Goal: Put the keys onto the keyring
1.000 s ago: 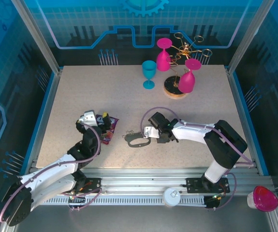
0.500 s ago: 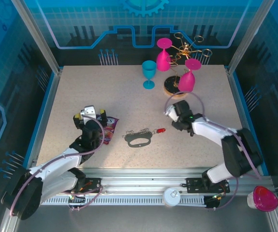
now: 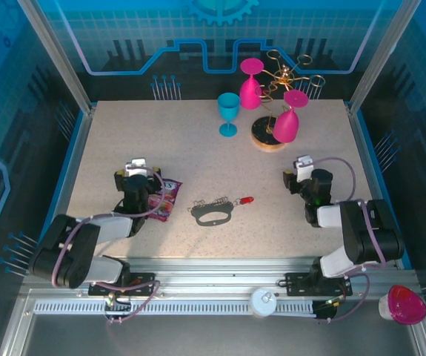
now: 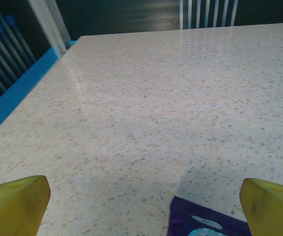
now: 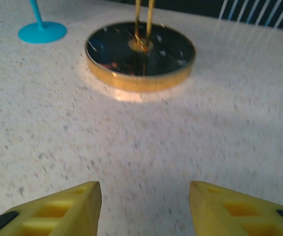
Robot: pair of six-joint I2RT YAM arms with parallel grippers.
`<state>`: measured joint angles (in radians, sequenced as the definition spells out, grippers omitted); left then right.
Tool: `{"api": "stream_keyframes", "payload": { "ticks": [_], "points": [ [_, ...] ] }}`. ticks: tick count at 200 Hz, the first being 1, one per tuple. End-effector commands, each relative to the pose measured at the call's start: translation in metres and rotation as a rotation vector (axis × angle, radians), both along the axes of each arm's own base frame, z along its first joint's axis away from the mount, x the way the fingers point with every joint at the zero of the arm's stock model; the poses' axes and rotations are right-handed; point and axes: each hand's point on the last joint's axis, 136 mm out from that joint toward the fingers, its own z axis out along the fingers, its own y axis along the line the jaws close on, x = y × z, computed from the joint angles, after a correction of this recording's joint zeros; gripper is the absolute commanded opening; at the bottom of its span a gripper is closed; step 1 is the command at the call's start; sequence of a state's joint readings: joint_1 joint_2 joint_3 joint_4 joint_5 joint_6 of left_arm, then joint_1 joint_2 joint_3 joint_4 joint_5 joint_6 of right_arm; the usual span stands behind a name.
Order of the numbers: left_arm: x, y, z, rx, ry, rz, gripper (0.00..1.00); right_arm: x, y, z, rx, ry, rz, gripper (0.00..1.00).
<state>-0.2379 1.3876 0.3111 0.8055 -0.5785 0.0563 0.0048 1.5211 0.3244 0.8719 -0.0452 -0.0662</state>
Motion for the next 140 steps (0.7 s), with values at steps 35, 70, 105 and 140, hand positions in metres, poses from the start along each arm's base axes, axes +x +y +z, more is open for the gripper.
{"api": "stream_keyframes", "payload": {
  "ticks": [35, 70, 105, 140],
  "points": [
    [0.017, 0.0, 0.009, -0.082, -0.142, -0.11, 0.99, 0.014, 0.01, 0.03, 0.109, -0.101, 0.053, 0.53],
    [0.018, 0.009, -0.001, -0.107, -0.134, -0.076, 0.99, 0.015, 0.006, 0.03, 0.112, -0.104, 0.03, 0.54],
    [0.029, 0.011, -0.005, -0.112, -0.084, -0.069, 0.99, 0.015, 0.002, 0.029, 0.118, -0.101, 0.006, 0.56],
    [0.031, 0.011, -0.006, -0.116, -0.074, -0.071, 0.99, 0.016, 0.002, 0.029, 0.117, -0.099, 0.003, 0.58]
  ]
}}
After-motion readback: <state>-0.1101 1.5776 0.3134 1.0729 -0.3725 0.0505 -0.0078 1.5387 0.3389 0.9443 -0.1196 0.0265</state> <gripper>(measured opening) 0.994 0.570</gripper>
